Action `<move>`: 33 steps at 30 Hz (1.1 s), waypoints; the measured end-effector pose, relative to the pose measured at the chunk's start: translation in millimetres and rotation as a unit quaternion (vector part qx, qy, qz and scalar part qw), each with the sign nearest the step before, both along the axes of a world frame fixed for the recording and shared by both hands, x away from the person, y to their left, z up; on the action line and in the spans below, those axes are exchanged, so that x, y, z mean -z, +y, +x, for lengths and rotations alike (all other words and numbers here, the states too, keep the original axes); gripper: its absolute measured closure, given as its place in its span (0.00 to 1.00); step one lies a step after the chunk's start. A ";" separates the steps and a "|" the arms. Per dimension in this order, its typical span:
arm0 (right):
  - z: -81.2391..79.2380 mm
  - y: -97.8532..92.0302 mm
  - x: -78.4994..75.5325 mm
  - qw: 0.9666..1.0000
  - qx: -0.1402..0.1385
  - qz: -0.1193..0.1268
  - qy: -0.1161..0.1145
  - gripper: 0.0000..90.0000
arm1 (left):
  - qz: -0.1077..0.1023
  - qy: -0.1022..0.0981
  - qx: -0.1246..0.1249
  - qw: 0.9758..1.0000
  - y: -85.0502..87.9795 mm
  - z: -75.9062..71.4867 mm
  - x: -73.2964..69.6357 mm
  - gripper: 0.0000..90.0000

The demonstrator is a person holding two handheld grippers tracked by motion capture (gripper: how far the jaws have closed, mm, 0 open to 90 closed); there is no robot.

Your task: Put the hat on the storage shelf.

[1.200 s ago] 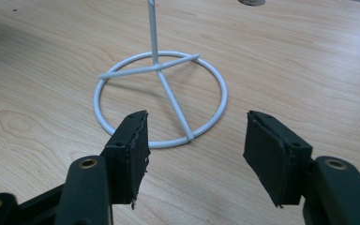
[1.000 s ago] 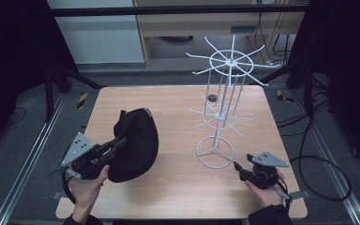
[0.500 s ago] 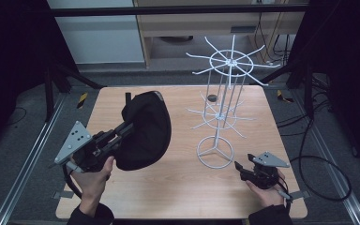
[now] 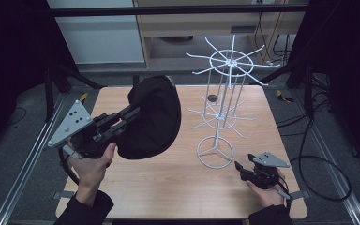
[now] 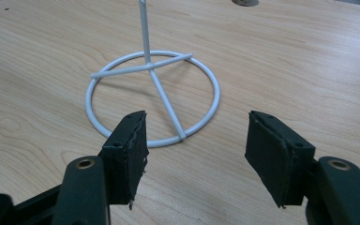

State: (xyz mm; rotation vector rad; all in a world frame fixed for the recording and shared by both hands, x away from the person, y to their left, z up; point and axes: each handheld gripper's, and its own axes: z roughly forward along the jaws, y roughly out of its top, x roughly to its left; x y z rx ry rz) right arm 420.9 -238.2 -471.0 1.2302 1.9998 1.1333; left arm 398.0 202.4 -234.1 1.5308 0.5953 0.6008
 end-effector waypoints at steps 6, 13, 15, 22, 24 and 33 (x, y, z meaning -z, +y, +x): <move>0.5 -0.7 0.3 1.000 0.000 -0.002 -0.002 0.43 | -0.015 -0.019 0.016 1.000 -2.2 -5.3 -20.4 0.88; 0.9 -1.3 0.9 1.000 0.000 0.002 -0.002 0.43 | -0.029 -0.024 0.039 0.999 -10.9 -4.2 -36.2 0.88; 0.7 -1.5 1.2 1.000 0.001 0.005 0.002 0.43 | -0.030 -0.029 0.044 0.998 -15.3 -3.7 -41.0 0.88; 0.8 -1.7 2.3 1.000 0.000 0.005 0.002 0.43 | -0.033 -0.048 0.057 0.997 -31.9 -3.8 -60.6 0.88; 0.9 -1.5 2.3 1.000 -0.001 0.007 0.002 0.43 | -0.030 -0.046 0.060 0.997 -37.6 -1.0 -64.6 0.88; 1.0 -3.0 2.5 1.000 0.000 0.009 0.004 0.42 | -0.018 -0.031 0.069 0.997 -64.9 15.5 -63.2 0.88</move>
